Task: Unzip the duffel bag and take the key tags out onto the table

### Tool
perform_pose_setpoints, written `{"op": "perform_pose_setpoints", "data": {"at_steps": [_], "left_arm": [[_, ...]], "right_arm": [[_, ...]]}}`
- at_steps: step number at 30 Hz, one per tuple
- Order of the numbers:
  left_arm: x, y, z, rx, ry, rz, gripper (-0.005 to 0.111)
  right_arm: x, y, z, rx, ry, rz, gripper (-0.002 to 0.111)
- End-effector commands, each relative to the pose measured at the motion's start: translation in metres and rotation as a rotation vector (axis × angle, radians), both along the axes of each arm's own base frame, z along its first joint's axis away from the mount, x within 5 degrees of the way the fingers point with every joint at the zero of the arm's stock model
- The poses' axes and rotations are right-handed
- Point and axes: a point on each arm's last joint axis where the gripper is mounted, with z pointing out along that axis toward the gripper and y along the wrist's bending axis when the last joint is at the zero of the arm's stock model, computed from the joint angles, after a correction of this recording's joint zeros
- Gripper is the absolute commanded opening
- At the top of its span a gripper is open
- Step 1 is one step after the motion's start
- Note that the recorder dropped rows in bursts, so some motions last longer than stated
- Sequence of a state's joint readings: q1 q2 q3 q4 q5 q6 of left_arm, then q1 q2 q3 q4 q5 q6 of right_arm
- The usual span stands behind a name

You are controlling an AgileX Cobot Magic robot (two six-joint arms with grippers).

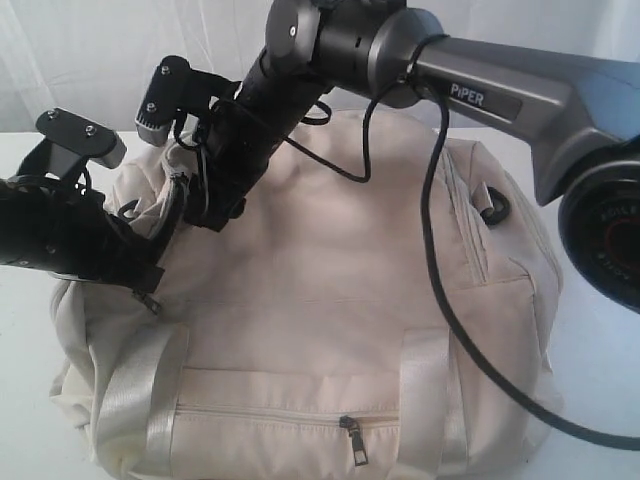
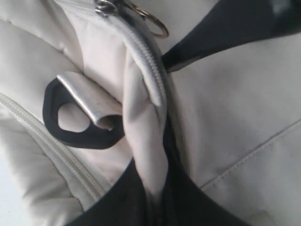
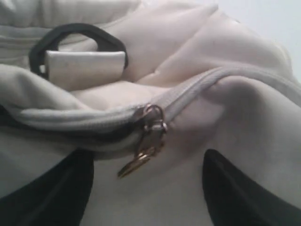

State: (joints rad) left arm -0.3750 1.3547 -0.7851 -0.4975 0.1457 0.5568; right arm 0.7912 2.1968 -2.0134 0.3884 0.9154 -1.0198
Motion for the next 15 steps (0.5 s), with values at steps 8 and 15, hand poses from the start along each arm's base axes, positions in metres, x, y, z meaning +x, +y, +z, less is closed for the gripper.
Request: {"op": "perform_pose_setpoints", "data": {"at_steps": [8,15], "left_arm": [[-0.0086,-0.0024,-0.0040,0.002,0.060,-0.041,0.000],[-0.0087,-0.0024,-0.0040,0.004,0.060,-0.043,0.000]], "right_arm": [[0.0070,0.0039,-0.0067,0.013,-0.051,-0.051,0.036],[0.0118,-0.0023,-0.0095,-0.059,-0.090,-0.092,0.002]]}}
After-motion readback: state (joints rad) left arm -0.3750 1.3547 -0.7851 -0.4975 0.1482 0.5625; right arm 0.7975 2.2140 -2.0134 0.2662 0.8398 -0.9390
